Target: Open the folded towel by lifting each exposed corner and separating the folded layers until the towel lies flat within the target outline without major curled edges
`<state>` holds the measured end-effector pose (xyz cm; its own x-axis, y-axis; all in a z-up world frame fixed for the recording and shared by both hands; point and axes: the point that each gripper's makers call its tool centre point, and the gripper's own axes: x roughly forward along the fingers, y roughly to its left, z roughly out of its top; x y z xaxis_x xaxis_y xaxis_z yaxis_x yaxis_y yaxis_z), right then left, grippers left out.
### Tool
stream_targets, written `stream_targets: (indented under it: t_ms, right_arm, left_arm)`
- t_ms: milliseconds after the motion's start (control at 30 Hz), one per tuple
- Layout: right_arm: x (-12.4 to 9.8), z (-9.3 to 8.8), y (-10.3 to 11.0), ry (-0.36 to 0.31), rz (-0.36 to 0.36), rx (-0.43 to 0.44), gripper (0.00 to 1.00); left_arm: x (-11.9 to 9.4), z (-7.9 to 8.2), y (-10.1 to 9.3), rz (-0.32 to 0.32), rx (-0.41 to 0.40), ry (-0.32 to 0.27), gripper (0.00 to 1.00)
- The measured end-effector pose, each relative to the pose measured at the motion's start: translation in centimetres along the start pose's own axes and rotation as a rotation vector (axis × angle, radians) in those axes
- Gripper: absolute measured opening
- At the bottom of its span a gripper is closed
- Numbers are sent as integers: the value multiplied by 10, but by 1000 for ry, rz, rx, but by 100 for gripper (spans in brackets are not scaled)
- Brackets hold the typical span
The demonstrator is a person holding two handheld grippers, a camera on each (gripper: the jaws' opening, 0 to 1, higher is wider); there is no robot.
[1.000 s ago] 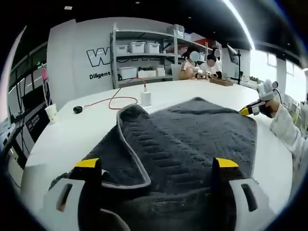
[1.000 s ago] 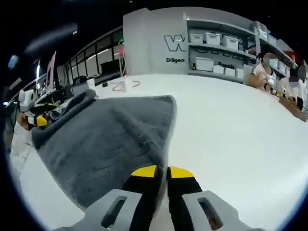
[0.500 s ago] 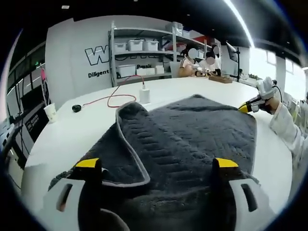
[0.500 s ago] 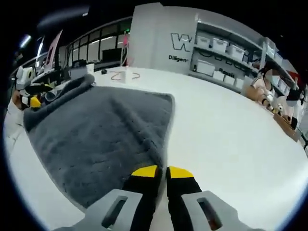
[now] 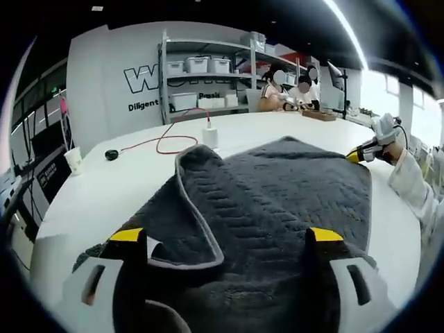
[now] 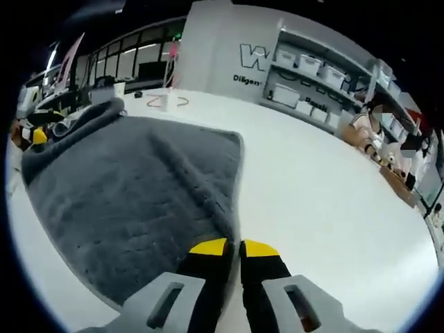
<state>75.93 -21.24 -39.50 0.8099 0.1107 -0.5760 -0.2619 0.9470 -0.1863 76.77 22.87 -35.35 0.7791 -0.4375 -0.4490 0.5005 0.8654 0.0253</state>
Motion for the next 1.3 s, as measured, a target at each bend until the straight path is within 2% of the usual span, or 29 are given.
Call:
stream_targets:
  t_ms: [67,300,433,800,933,1300]
  right_arm:
    - [-2,-3,-8,16,-41,-16,0]
    - [-5,-8,-19,23,-69,5,0]
    - [-11,-14,-34,51,-138,-3,0]
    - [-18,-23,-45,76,-173,23,0]
    - [-24,-29,-54,107,-219,8,0]
    - [-31,-37,-64,115,-249,33,0]
  left_arm:
    - [0,0,0,-1,-2,0,93]
    - [0,0,1,-2,-5,-1,92]
    - [0,0,0,-3,-5,1,92]
    - [0,-2,0,-5,-6,12,92]
    - [0,-4,1,-2,-6,19,92]
    - [0,-5,1,-2,-10,26,91]
